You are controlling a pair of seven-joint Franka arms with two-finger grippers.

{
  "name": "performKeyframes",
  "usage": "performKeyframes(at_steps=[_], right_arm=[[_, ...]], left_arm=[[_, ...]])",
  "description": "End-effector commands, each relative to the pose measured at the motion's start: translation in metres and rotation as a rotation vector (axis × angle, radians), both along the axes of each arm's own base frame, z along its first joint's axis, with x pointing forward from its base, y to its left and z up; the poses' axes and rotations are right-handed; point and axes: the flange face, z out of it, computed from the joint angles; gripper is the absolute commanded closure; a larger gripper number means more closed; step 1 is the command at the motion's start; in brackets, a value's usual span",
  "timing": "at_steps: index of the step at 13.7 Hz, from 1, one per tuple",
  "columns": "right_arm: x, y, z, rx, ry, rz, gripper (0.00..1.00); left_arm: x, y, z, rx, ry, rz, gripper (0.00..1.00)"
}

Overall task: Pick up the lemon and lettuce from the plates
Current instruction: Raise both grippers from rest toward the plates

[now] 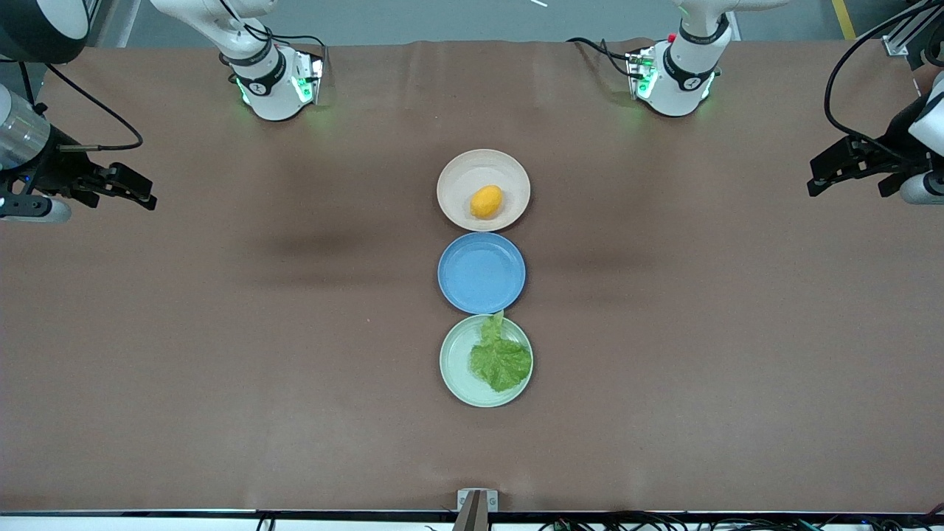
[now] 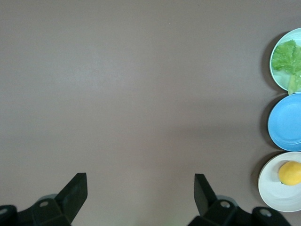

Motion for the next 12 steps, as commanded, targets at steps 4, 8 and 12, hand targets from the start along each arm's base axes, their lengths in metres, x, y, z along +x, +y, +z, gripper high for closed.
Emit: performKeyframes(at_steps=[4, 8, 12], right_arm=[[-0.009, -0.006, 0.004, 0.007, -0.02, 0.029, 0.0], [0.001, -0.003, 0.028, 0.023, -0.061, 0.028, 0.0], [0.038, 0.003, -0.02, 0.03, 0.027, 0.043, 0.0]], left_arm=[[0.0, 0.002, 0.004, 0.013, 0.004, -0.002, 0.0], [0.006, -0.006, -0.006, -0.01, 0.023, -0.004, 0.0], [0.039, -0.083, -0.069, -0.074, 0.082, 0.031, 0.0]])
